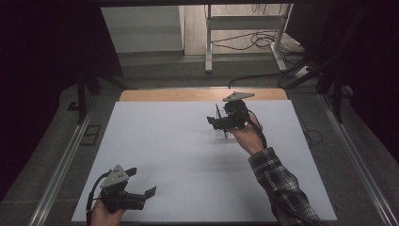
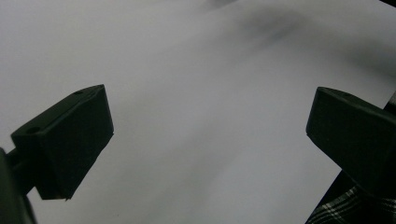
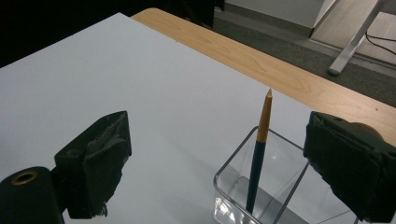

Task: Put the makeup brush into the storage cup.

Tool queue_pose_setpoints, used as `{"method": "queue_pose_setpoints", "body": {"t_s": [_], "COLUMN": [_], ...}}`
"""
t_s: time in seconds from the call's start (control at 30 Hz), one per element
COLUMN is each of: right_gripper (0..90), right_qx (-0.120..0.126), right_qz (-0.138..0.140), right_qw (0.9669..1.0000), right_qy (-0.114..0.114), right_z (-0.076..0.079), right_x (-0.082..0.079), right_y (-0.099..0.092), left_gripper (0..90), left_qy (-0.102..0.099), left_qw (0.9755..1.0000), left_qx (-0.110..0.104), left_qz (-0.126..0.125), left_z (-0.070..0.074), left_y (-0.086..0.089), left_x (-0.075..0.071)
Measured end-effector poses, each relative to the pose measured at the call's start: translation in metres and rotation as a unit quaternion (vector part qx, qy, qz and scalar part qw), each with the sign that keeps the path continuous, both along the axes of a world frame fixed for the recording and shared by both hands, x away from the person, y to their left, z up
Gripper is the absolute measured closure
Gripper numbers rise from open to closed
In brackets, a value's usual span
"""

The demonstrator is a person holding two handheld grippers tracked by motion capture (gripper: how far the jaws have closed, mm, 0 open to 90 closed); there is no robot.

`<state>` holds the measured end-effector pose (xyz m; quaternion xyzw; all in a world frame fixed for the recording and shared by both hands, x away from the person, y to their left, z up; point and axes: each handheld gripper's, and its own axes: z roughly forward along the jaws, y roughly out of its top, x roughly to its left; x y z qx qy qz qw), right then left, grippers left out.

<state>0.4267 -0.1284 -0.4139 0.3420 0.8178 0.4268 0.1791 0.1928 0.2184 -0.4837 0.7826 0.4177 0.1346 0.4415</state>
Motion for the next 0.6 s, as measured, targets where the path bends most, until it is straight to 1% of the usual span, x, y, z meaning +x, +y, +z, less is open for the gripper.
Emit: {"method": "queue_pose_setpoints", "body": {"t_s": [0.6], "right_gripper": [7.2], "right_qx": [-0.001], "right_qz": [0.008], "right_qw": [1.0], "right_qy": [0.003], "right_z": [-0.008], "right_x": [-0.013], "right_y": [-0.01], "left_gripper": [1.0], "left_qy": [0.0], "left_qw": [1.0], "left_qx": [0.001], "left_qz": [0.0], "left_z": [0.0], "left_y": [0.0], "left_x": [0.0]}}
